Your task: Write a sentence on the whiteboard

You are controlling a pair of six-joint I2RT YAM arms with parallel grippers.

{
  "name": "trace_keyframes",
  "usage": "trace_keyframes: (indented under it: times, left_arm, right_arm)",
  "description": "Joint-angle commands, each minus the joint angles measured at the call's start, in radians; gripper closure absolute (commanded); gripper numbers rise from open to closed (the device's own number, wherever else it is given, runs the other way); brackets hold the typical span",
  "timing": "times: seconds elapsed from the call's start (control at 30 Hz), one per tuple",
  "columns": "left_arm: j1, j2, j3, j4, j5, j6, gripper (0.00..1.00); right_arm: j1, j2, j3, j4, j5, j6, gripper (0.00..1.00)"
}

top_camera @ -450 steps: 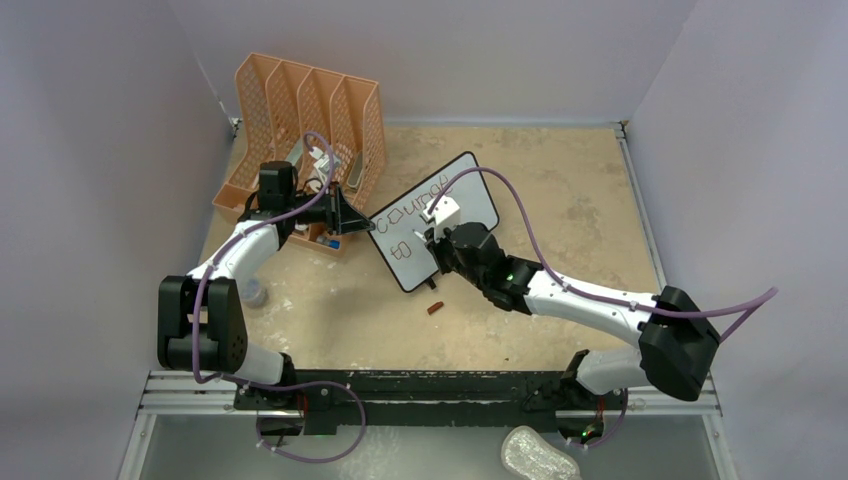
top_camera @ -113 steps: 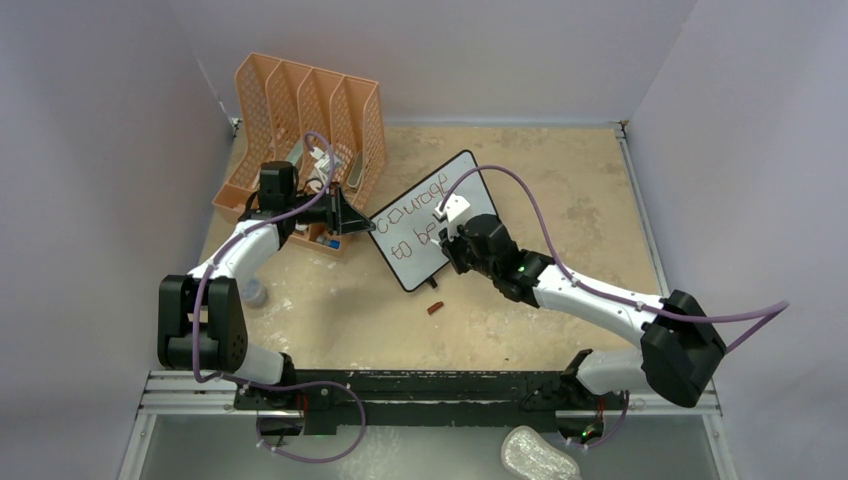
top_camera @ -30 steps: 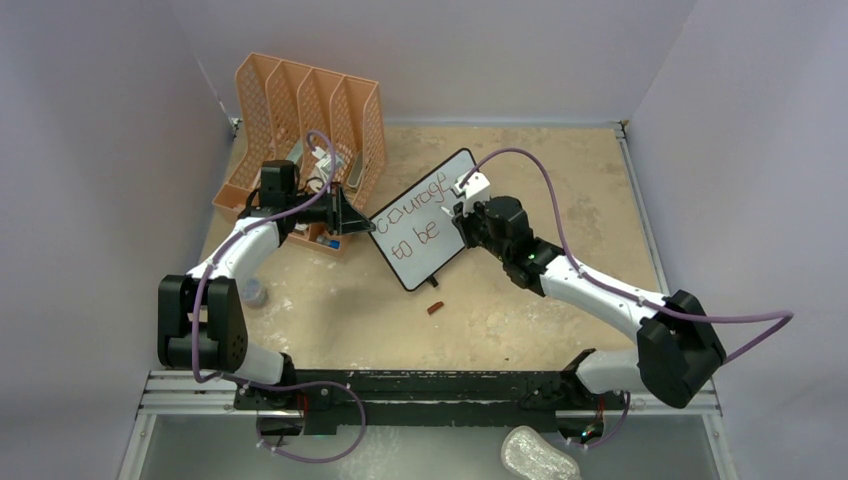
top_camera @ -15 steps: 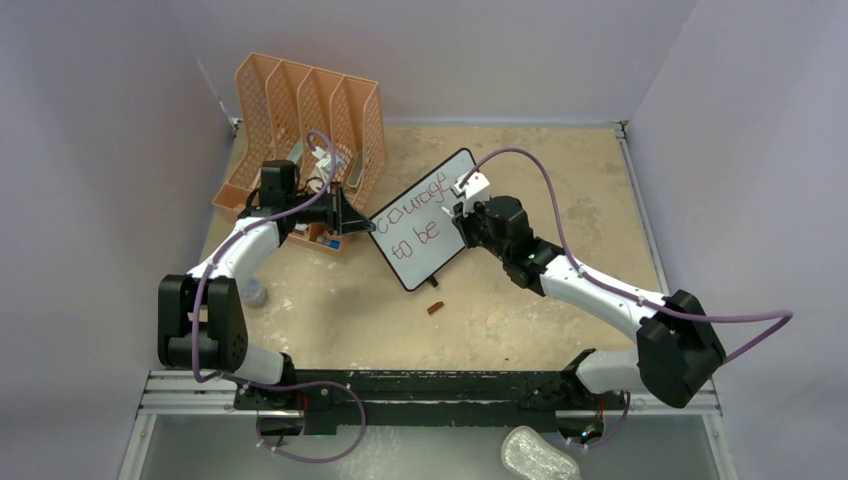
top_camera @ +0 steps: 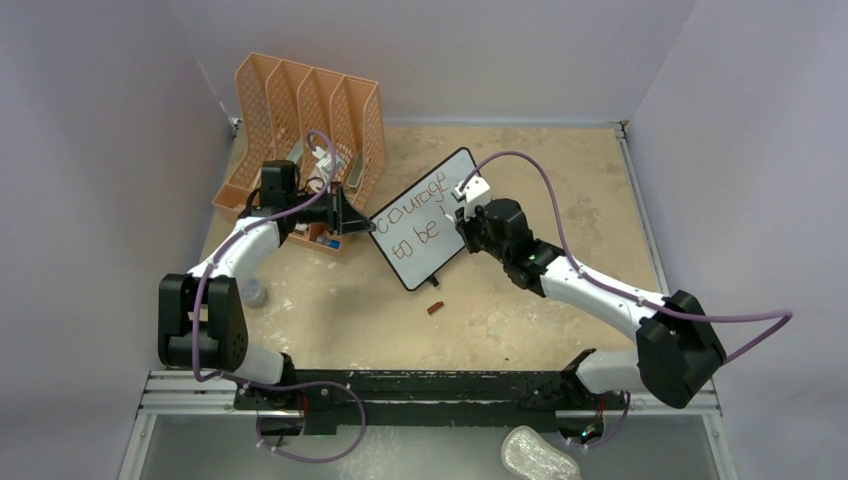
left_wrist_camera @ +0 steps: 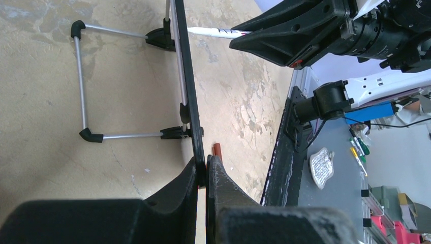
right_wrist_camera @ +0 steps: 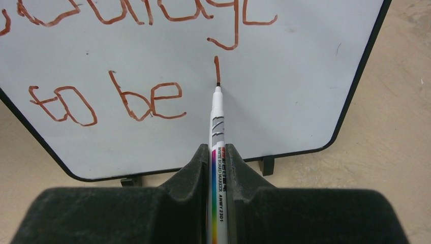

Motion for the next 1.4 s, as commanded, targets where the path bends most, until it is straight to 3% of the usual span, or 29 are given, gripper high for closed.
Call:
trace_keyframes:
  times: [0.0, 0.63, 1.37]
  left_arm:
    - [-0.009, 0.024, 0.011, -0.026, -0.039, 0.053, 1.0]
    - [-0.01, 0.026, 0.013, -0.026, -0.039, 0.053, 1.0]
    - [-0.009, 0.028, 0.012, -0.026, -0.037, 0.051, 1.0]
  right_arm:
    - [-0.005, -0.003, -0.017, -0.038, -0.005, 0.017, 1.0]
    - [-0.005, -0.041, -0.029, -0.071, 0.005, 0.019, 1.0]
    - [-0.011, -0.045, -0.015, 0.051, -0.002, 0.019, 1.0]
